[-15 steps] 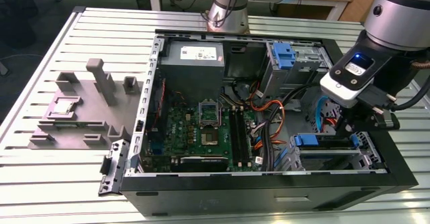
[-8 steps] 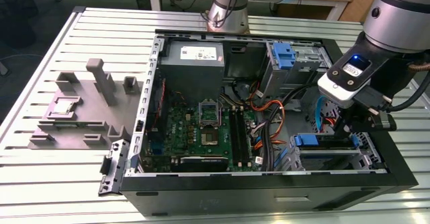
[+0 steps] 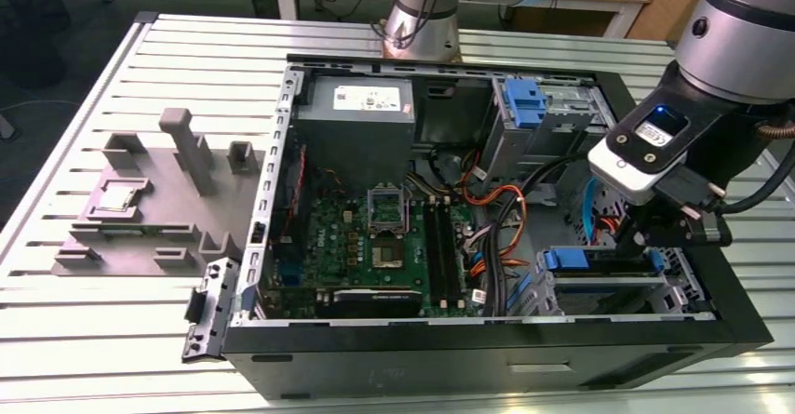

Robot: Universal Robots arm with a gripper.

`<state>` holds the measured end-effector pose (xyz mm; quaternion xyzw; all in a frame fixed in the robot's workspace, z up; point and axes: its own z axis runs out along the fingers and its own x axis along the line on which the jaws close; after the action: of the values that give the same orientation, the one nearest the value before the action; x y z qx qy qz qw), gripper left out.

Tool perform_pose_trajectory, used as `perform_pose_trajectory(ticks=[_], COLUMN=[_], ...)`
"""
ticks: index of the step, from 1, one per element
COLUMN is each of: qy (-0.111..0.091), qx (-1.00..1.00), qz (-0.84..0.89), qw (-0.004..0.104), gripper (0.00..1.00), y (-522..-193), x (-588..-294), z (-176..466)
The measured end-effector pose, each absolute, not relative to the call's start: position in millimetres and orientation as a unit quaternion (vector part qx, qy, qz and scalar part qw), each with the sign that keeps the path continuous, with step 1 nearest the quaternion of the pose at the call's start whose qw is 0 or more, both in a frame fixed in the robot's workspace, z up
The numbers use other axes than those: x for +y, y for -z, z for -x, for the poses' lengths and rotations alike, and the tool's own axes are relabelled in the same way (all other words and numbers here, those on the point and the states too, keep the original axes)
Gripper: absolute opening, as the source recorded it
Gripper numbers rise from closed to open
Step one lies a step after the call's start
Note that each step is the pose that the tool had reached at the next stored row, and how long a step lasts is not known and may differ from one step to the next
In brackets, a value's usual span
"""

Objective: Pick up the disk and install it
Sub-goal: 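Insert the first disk wire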

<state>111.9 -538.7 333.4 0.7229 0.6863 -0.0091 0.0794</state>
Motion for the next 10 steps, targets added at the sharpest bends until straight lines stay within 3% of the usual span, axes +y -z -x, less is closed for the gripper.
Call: perform_pose_trajectory(ticks=[10], qy=[0.009], qx=[0.690], qz=[-0.720], qw=[0.074], gripper=[0.16], y=[-333.6], x=[-541.1], z=[-113.7])
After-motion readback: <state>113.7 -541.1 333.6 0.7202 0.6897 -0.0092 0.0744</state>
